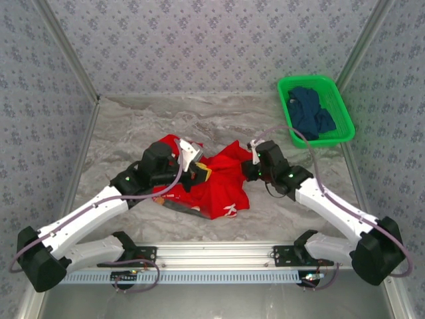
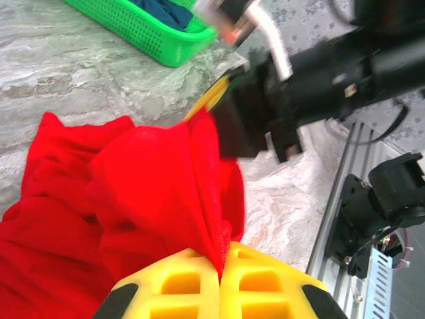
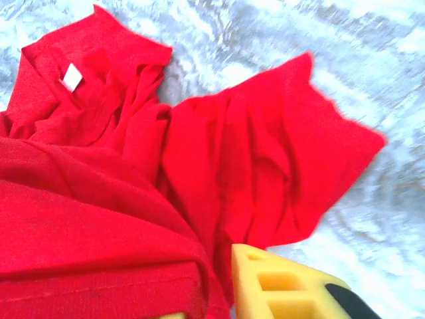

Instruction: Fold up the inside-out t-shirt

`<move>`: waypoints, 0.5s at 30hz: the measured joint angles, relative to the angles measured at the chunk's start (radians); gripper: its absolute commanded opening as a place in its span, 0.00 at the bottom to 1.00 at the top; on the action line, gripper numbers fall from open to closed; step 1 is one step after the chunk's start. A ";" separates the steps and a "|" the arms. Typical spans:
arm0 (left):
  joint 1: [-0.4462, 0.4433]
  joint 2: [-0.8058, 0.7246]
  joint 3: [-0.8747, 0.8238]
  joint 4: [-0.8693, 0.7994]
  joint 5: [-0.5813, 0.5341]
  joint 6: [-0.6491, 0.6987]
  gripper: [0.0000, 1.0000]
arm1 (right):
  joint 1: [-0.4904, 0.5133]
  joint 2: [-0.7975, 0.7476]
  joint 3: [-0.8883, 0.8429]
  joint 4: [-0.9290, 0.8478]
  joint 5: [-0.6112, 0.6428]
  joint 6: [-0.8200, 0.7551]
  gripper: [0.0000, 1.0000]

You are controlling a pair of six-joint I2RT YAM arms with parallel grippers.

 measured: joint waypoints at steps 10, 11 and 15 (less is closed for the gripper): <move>0.001 -0.003 -0.018 -0.018 -0.124 -0.006 0.01 | -0.098 -0.055 0.069 -0.103 -0.139 0.005 0.06; 0.001 0.006 -0.014 -0.027 -0.143 -0.009 0.02 | -0.108 -0.056 0.079 -0.118 -0.157 0.005 0.05; 0.001 0.078 0.010 -0.072 -0.213 -0.044 0.10 | -0.111 -0.056 0.112 -0.167 -0.166 0.001 0.03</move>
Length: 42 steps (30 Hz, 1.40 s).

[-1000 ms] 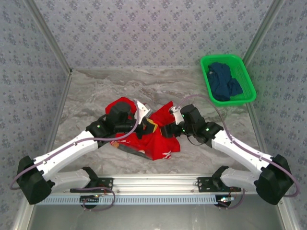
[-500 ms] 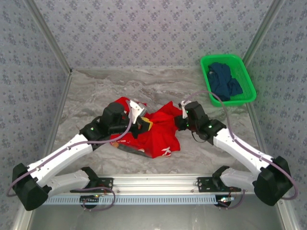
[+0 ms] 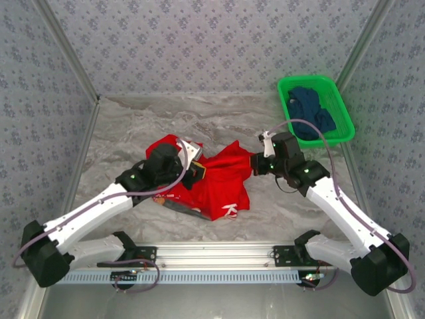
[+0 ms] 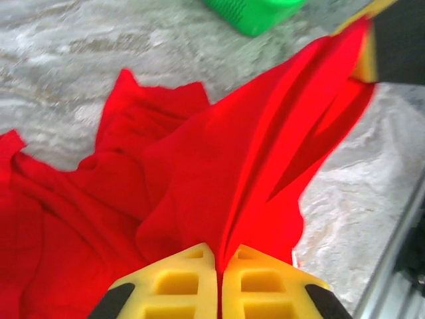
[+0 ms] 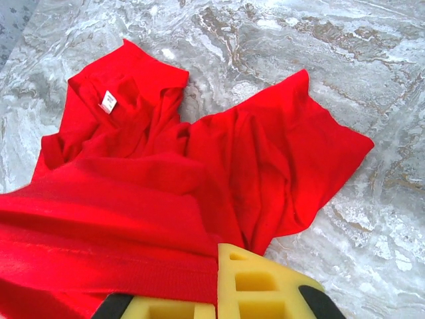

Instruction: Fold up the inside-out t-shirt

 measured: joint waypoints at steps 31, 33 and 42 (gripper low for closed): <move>-0.048 0.008 -0.198 -0.026 0.012 -0.211 0.71 | 0.296 0.245 -0.037 -0.064 0.214 0.068 0.29; -0.066 0.039 -0.185 -0.013 0.011 -0.207 0.71 | 0.292 0.232 -0.037 -0.066 0.209 0.059 0.33; -0.068 0.126 -0.121 -0.019 -0.103 -0.211 0.75 | 0.228 0.076 -0.066 -0.130 0.039 -0.008 0.50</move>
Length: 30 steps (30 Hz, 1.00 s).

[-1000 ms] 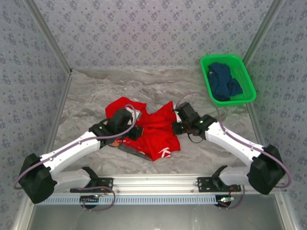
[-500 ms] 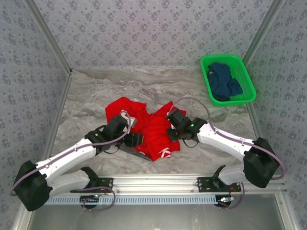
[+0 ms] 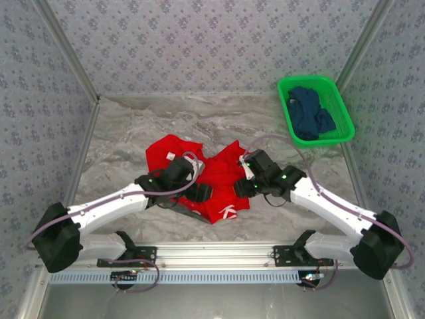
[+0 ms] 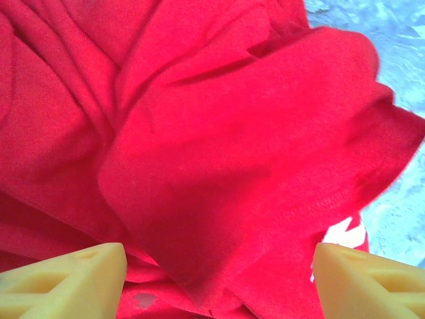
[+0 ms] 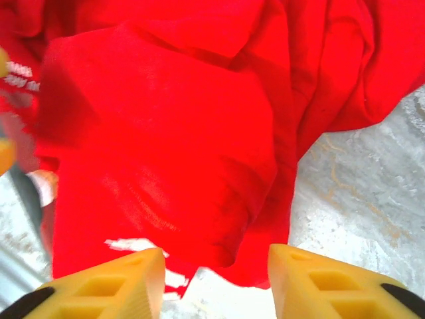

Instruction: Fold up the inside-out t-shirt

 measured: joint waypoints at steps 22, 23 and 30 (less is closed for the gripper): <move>0.015 0.062 0.005 -0.026 -0.166 0.008 0.75 | -0.187 0.039 -0.216 0.315 -0.344 0.267 0.03; 0.017 0.048 0.005 -0.026 -0.176 0.008 0.75 | -0.191 0.032 -0.219 0.315 -0.348 0.273 0.00; 0.063 -0.058 0.004 -0.050 -0.238 0.008 0.75 | -0.267 -0.062 -0.224 0.277 -0.353 0.270 0.00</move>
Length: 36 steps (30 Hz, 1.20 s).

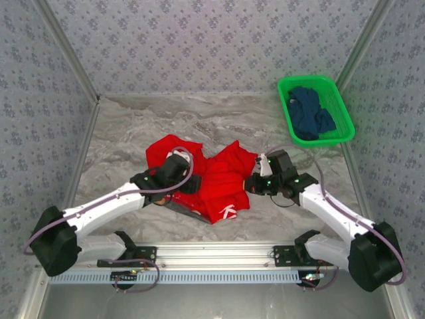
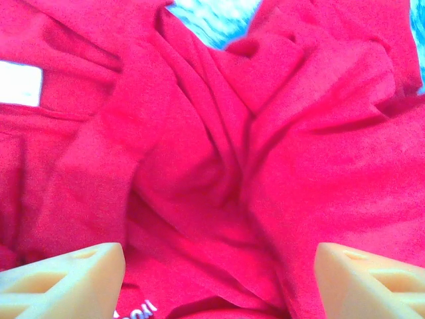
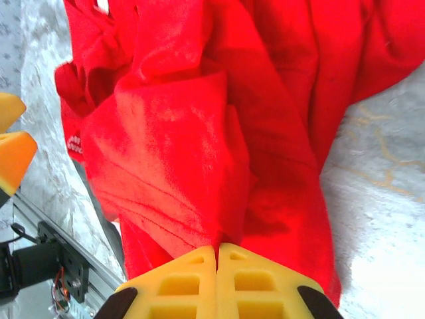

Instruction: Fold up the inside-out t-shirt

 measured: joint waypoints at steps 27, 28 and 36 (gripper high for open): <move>0.245 0.226 0.086 -0.152 0.065 0.016 0.75 | -0.438 -0.146 0.174 -0.182 0.078 -0.099 0.00; 0.230 0.257 0.101 -0.161 0.055 0.027 0.75 | -0.438 -0.143 0.174 -0.174 0.078 -0.099 0.00; 0.140 0.432 0.199 -0.227 -0.058 0.093 0.60 | -0.438 -0.127 0.174 -0.153 0.060 -0.117 0.00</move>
